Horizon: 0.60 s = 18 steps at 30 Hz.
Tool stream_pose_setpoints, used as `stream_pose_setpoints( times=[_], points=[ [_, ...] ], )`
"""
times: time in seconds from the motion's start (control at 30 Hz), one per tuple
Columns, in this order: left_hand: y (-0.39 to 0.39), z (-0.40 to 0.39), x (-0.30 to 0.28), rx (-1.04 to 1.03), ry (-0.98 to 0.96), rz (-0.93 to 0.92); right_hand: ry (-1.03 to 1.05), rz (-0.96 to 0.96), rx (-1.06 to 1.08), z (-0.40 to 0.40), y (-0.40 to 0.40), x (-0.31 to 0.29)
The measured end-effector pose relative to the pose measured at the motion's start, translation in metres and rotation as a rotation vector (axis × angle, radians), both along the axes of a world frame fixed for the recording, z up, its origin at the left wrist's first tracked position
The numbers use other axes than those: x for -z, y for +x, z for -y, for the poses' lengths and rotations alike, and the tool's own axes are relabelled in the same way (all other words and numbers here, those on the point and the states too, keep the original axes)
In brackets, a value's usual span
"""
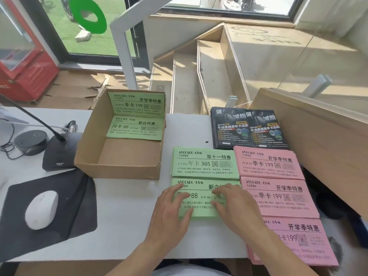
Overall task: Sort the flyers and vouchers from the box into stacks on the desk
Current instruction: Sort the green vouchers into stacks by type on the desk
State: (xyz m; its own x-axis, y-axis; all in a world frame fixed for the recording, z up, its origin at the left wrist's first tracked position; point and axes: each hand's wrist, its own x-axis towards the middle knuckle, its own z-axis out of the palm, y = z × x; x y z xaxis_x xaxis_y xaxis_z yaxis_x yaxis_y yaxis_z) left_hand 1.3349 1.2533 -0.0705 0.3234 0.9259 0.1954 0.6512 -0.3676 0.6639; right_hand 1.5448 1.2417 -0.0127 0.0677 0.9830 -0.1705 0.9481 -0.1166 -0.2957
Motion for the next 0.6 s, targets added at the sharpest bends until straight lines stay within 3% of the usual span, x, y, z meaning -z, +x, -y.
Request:
stream_pose_setpoints(
  times=[0.17, 0.27, 0.37, 0.6],
  points=[
    [-0.020, -0.021, -0.040, -0.043, 0.236, 0.287, 0.176, -0.172, 0.019, -0.050, -0.031, -0.031],
    [-0.043, -0.062, -0.067, -0.121, 0.328, 0.295, 0.212, -0.229, -0.097, -0.090, -0.068, -0.047],
    [-0.078, -0.112, -0.082, -0.193, 0.275, 0.153, 0.207, -0.217, -0.202, -0.131, -0.105, -0.055],
    [-0.148, -0.210, -0.068, -0.260, -0.217, -0.300, 0.010, -0.048, -0.298, -0.226, -0.176, -0.039]
  ],
)
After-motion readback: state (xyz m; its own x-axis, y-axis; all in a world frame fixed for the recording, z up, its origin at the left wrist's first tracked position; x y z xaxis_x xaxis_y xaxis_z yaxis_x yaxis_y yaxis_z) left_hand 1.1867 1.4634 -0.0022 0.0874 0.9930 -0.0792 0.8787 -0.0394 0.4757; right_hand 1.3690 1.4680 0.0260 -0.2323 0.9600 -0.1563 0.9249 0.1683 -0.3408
